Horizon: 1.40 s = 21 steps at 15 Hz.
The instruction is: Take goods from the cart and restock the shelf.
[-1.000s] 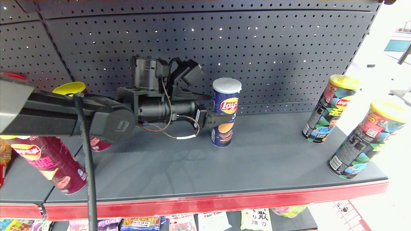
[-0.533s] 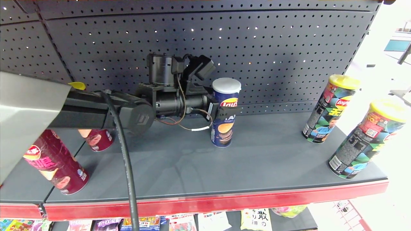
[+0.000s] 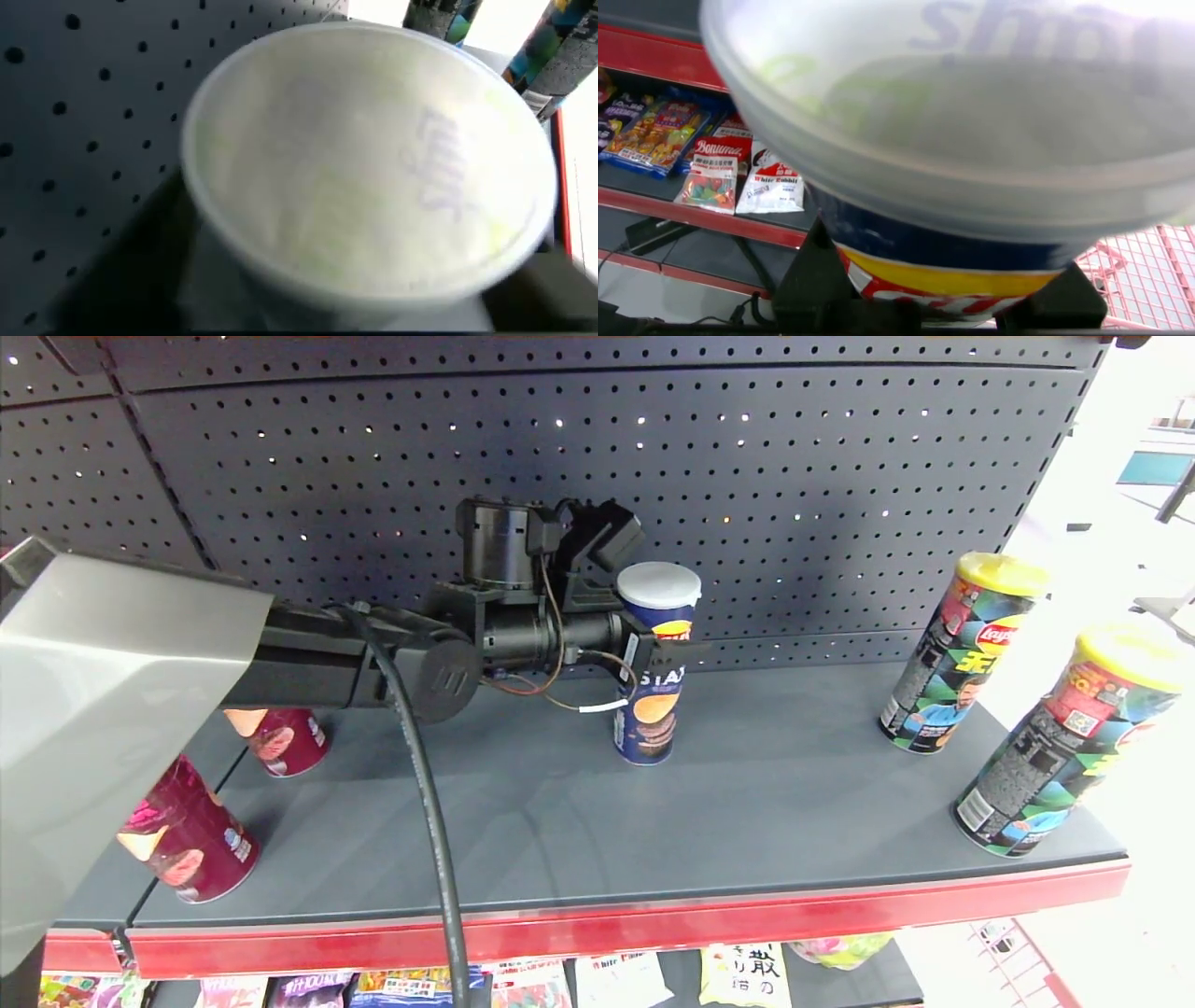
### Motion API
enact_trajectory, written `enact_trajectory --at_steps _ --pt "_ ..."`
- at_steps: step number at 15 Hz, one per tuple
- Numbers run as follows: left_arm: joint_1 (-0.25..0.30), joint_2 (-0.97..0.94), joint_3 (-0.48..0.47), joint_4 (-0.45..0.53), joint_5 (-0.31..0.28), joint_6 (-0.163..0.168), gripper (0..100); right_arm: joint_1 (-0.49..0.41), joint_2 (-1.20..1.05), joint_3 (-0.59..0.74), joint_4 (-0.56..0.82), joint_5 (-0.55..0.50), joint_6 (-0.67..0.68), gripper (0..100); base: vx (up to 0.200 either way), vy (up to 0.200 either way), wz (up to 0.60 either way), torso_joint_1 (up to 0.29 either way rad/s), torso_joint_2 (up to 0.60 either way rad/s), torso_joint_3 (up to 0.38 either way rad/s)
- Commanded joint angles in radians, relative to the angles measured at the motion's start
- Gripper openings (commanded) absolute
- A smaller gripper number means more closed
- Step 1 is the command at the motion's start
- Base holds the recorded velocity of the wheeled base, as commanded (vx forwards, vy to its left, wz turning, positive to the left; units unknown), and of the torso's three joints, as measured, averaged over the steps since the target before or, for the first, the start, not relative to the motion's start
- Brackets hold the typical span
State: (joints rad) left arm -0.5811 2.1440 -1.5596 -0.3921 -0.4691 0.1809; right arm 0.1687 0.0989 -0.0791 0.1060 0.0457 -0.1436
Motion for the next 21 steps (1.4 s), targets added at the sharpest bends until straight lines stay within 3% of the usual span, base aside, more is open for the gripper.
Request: enact_trajectory --at_steps 1,6,12,14,16,17,21 --pt "-0.002 0.002 0.0 -0.002 -0.005 0.0 0 0.0 0.001 -0.001 0.0 0.0 -0.001 0 0.0 0.0 0.0 0.0 0.0 0.0" --pt "0.009 -0.099 0.113 0.042 -0.074 0.0 0 0.0 0.001 0.001 0.0 -0.009 0.006 0 0.0 0.0 0.0 0.0 0.0 0.0" --pt "0.052 -0.378 0.466 0.038 -0.25 0.012 0 0.0 0.001 0.001 0.0 -0.009 0.006 0 0.0 0.0 0.0 0.0 0.0 0.0" --pt "0.058 -0.421 0.53 0.036 -0.283 0.04 0 0.0 0.001 0.001 0.0 -0.009 0.006 0 0.0 0.0 0.0 0.0 0.0 0.0" --pt "0.081 -0.426 0.556 0.036 -0.313 0.111 0 0.0 0.001 0.001 0.0 -0.009 0.006 0 0.0 0.0 0.0 0.0 0.0 0.0" --pt "0.089 -0.423 0.556 0.038 -0.321 0.127 0 0.0 0.001 0.001 0.0 -0.009 0.006 0 0.0 0.0 0.0 0.0 0.0 0.0" --pt "0.089 -0.424 0.556 0.036 -0.33 0.135 0 0.0 0.001 0.001 0.0 -0.01 0.006 0 0.0 0.0 0.0 0.0 0.0 0.0"
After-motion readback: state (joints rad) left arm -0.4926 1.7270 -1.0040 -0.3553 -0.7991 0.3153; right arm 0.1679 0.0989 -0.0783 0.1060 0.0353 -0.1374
